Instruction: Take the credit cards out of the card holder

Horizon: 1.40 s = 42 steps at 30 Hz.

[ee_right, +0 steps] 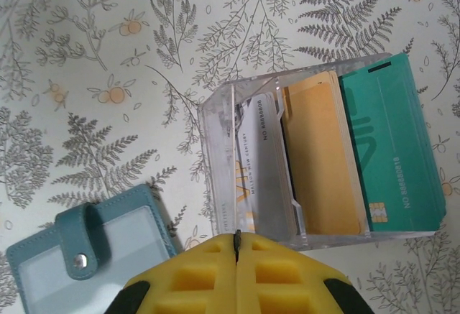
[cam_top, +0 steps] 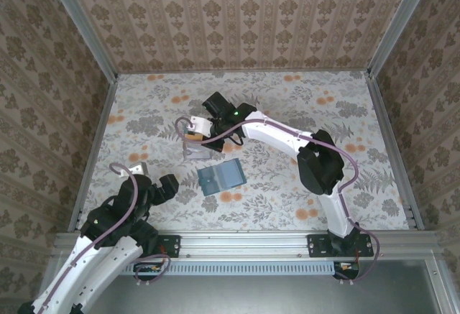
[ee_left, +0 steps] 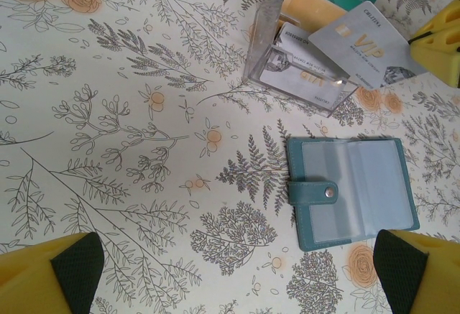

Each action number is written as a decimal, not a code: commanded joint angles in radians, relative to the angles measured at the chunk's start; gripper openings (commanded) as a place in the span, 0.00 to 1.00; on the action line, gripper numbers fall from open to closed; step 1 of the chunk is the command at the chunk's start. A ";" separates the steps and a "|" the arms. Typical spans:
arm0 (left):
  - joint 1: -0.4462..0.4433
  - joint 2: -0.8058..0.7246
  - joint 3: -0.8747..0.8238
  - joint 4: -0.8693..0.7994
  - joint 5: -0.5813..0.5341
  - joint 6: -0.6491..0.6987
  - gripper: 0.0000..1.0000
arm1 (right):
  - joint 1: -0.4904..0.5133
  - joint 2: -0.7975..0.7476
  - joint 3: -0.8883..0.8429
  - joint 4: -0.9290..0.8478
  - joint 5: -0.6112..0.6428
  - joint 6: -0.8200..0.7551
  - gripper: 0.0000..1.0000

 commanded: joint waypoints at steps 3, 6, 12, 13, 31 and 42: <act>0.008 -0.013 0.012 -0.012 -0.014 -0.012 1.00 | 0.003 0.059 0.083 -0.055 0.028 -0.058 0.00; 0.008 -0.013 0.012 -0.012 -0.012 -0.012 1.00 | 0.002 0.077 0.101 -0.050 0.025 -0.064 0.00; 0.009 -0.012 0.014 -0.012 -0.007 -0.011 1.00 | 0.002 0.131 0.151 -0.078 0.048 -0.088 0.00; 0.008 -0.012 0.013 -0.012 -0.007 -0.011 1.00 | 0.004 0.137 0.155 -0.081 0.047 -0.088 0.00; 0.007 0.003 0.008 0.006 0.004 0.000 1.00 | -0.004 0.117 0.125 -0.025 0.058 -0.026 0.35; 0.008 0.119 0.004 0.098 0.032 0.020 1.00 | -0.088 -0.184 -0.263 0.390 -0.026 0.348 0.40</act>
